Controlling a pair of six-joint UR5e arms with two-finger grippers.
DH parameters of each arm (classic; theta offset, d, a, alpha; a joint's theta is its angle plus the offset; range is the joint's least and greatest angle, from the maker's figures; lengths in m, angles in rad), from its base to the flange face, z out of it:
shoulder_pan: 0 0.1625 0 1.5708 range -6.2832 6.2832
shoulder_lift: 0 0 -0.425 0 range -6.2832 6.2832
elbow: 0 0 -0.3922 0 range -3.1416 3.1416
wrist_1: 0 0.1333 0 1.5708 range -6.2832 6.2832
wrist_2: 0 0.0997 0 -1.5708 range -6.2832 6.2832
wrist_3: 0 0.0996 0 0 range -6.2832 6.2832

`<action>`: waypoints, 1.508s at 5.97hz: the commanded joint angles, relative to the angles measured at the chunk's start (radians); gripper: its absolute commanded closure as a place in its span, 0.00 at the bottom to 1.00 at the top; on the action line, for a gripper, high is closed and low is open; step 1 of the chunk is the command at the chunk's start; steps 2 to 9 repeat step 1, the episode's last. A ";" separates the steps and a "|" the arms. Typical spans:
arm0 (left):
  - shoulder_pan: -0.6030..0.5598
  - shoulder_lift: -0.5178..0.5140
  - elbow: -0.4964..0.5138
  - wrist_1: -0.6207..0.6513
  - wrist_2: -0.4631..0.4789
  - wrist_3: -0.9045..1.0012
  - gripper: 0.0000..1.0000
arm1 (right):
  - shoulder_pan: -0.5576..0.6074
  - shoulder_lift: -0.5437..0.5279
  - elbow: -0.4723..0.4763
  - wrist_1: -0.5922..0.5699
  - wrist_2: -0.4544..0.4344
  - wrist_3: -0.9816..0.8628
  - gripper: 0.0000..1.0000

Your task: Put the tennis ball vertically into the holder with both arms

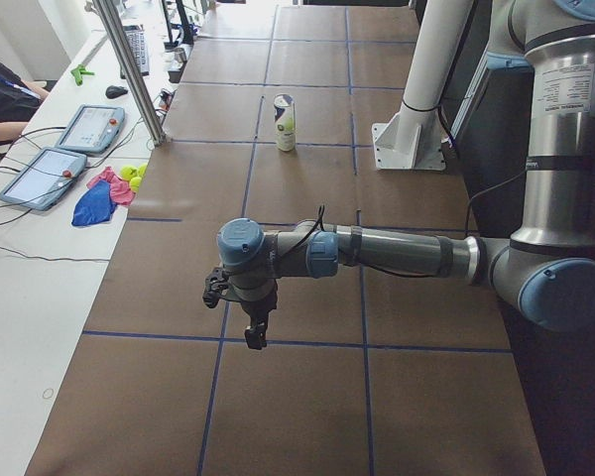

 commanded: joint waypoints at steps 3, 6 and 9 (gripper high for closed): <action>0.000 0.000 0.001 0.000 0.000 0.000 0.00 | 0.000 0.000 0.000 0.000 0.000 0.000 0.00; 0.000 0.000 0.001 0.000 0.000 0.000 0.00 | 0.000 0.000 0.000 0.000 0.000 0.000 0.00; 0.000 0.000 0.001 0.000 0.000 0.000 0.00 | 0.000 0.000 0.000 0.000 0.000 0.000 0.00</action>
